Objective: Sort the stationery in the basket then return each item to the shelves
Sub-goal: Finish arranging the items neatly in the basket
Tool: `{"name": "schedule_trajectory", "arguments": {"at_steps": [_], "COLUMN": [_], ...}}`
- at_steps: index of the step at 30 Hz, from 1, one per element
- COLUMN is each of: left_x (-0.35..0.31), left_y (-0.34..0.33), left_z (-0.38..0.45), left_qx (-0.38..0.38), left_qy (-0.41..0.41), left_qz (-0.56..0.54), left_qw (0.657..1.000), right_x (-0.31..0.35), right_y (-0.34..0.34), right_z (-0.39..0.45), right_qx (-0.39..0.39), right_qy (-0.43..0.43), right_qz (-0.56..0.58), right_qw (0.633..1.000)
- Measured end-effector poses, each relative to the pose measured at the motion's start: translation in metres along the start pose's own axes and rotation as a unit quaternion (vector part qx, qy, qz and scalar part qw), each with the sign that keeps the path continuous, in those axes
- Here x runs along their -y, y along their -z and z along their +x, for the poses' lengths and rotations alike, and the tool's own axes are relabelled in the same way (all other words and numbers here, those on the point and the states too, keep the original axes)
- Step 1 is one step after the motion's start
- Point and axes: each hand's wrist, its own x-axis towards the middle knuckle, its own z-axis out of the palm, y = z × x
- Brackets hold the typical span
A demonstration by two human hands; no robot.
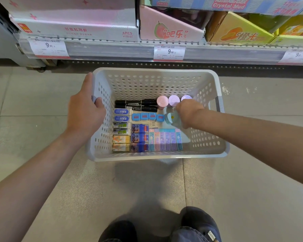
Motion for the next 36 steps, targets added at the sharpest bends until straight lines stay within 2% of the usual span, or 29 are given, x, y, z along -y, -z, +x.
{"name": "schedule_trajectory", "arguments": {"at_steps": [2,4,6,8,12,15,17,20,24,26,31,36], "left_x": [0.0,-0.001,-0.001,-0.002,-0.004,-0.003,-0.002,-0.002,-0.002,-0.002,-0.001,-0.002], "left_y": [0.0,0.0,0.001,0.001,0.001,0.002,0.001,0.0,0.001,0.002,0.001,0.001], "left_z": [0.0,0.0,-0.001,-0.001,-0.002,-0.001,-0.001,-0.001,-0.001,-0.001,0.0,0.0], "left_qx": [-0.002,-0.004,-0.005,-0.003,-0.002,-0.002,-0.002,-0.004,-0.003,0.001,0.003,0.003], "left_qy": [-0.001,-0.004,-0.006,-0.006,-0.005,-0.002,0.0,-0.003,-0.006,-0.003,0.009,0.004], "left_qz": [0.003,0.007,0.006,0.006,0.006,0.002,0.002,0.004,0.008,0.009,0.006,0.009], "left_qw": [1.0,1.0,1.0,1.0,1.0,1.0,1.0,1.0,1.0,1.0,1.0,1.0], "right_x": [-0.01,-0.02,-0.028,-0.032,-0.033,-0.034,-0.034,-0.032,-0.018,-0.011,-0.002,0.0], "right_y": [0.014,0.024,0.026,0.024,0.02,0.021,0.023,0.025,0.014,0.005,-0.008,-0.013], "right_z": [-0.003,-0.008,-0.012,-0.016,-0.022,-0.023,-0.021,-0.018,-0.016,-0.015,-0.009,-0.001], "right_qx": [-0.02,-0.023,-0.009,-0.016,-0.013,0.001,-0.014,-0.049,-0.029,-0.02,-0.033,-0.04], "right_qy": [0.024,0.044,0.072,0.116,0.159,0.144,0.12,0.052,0.002,-0.012,-0.058,-0.059], "right_qz": [0.023,0.116,0.249,0.324,0.39,0.42,0.373,0.19,0.067,0.045,0.082,0.051], "right_qw": [0.999,0.992,0.966,0.939,0.907,0.896,0.92,0.979,0.997,0.999,0.994,0.996]}}
